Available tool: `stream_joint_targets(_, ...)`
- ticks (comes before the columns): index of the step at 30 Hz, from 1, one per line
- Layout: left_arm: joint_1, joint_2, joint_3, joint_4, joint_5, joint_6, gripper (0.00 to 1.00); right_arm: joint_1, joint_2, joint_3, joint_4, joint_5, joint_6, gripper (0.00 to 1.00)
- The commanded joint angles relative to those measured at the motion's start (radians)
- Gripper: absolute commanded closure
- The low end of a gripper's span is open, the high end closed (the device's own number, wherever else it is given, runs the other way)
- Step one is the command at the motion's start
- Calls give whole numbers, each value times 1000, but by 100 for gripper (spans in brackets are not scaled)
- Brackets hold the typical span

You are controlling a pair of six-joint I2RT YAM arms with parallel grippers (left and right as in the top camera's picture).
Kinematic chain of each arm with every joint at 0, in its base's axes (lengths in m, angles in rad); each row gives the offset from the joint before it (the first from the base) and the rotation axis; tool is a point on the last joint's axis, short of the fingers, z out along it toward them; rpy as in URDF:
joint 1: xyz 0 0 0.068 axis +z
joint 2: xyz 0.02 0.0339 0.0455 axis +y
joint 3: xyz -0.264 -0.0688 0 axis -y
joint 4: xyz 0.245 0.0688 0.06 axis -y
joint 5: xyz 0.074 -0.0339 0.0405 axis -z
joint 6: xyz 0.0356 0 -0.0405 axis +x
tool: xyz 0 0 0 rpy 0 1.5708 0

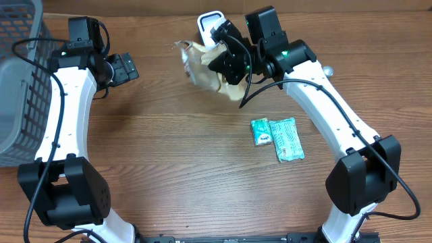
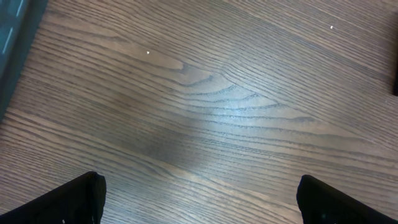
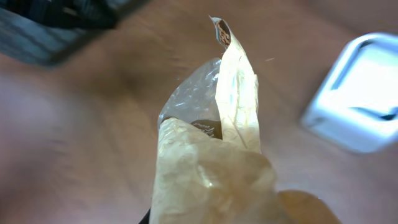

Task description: Scan the item barcode

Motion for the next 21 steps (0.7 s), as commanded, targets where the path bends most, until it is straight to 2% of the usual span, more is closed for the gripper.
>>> stream_joint_targets(1,0,-9,10,0,-13,4,0,7,-30,28,47,135,-147,96)
stream_joint_targets(9,0,-9,10,0,-13,4,0,32,-15,28,254,358,-274,96)
stream_joint_targets(14,0,-9,10,0,-13,4,0,32,34,28,412,466,-274,96)
stream_joint_targets(21,0,-9,10,0,-13,4,0,32,132,28,553,538,-378,96)
